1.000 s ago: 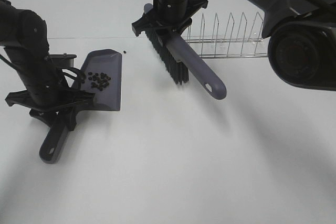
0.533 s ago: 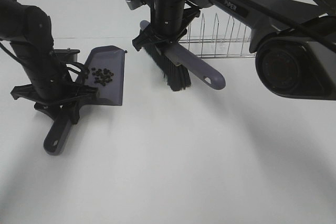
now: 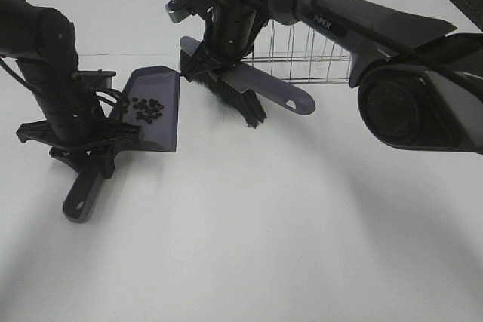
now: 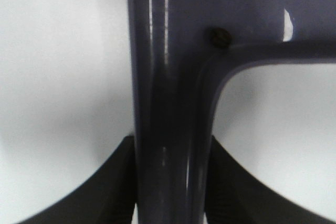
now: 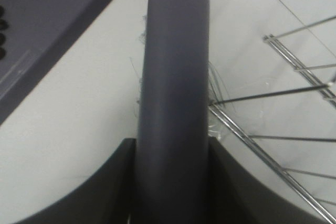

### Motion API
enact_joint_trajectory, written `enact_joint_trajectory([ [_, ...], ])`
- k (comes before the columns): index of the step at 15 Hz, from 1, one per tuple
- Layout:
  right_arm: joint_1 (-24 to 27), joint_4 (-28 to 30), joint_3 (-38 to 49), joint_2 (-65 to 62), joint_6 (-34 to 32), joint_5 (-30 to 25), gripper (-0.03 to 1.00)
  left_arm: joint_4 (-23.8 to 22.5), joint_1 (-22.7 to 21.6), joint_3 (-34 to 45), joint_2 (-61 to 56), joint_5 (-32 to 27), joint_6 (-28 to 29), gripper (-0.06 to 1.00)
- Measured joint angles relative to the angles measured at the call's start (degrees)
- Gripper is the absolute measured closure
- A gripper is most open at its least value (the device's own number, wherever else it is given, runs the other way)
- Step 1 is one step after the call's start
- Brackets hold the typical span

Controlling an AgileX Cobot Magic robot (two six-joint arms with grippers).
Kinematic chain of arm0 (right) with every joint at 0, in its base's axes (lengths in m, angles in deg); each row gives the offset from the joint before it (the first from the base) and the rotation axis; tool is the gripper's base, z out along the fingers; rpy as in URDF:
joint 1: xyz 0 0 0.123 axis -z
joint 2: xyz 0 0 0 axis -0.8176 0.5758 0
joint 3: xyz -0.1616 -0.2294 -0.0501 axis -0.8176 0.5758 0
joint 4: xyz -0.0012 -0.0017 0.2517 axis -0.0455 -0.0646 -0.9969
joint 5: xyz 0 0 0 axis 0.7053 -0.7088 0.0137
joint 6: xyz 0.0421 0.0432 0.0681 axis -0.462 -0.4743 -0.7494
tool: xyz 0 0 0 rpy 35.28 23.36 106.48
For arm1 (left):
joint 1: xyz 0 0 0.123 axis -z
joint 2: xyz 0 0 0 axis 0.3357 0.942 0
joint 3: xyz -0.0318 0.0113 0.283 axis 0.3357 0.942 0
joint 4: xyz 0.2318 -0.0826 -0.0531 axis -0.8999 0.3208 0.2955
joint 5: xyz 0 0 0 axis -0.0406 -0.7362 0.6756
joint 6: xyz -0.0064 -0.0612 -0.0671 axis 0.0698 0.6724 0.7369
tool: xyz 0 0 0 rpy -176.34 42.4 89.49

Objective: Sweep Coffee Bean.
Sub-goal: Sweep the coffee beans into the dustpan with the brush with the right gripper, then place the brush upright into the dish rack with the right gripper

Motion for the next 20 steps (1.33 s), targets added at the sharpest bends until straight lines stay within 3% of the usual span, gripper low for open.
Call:
enact_joint_trajectory([
  [4,-1.03,-4.30,-0.06,0.40,4.87,-2.86,0.69,0.00,0.00,0.00,0.00,0.00,0.00,0.62],
  [7,-2.52,-4.76,0.00,0.34,3.32,-5.16,0.69,0.00,0.00,0.00,0.00,0.00,0.00,0.62],
  [10,-2.69,-2.18,0.00,-2.58,-1.95,-6.76,0.69,0.00,0.00,0.00,0.00,0.00,0.00,0.62],
  [14,-2.69,6.07,0.17,-5.61,-5.90,-7.45,0.69,0.00,0.00,0.00,0.00,0.00,0.00,0.62],
  [20,-1.03,8.48,0.34,-5.73,-7.28,-12.09,0.69,0.40,0.06,0.00,0.00,-0.06,-0.57,0.62],
])
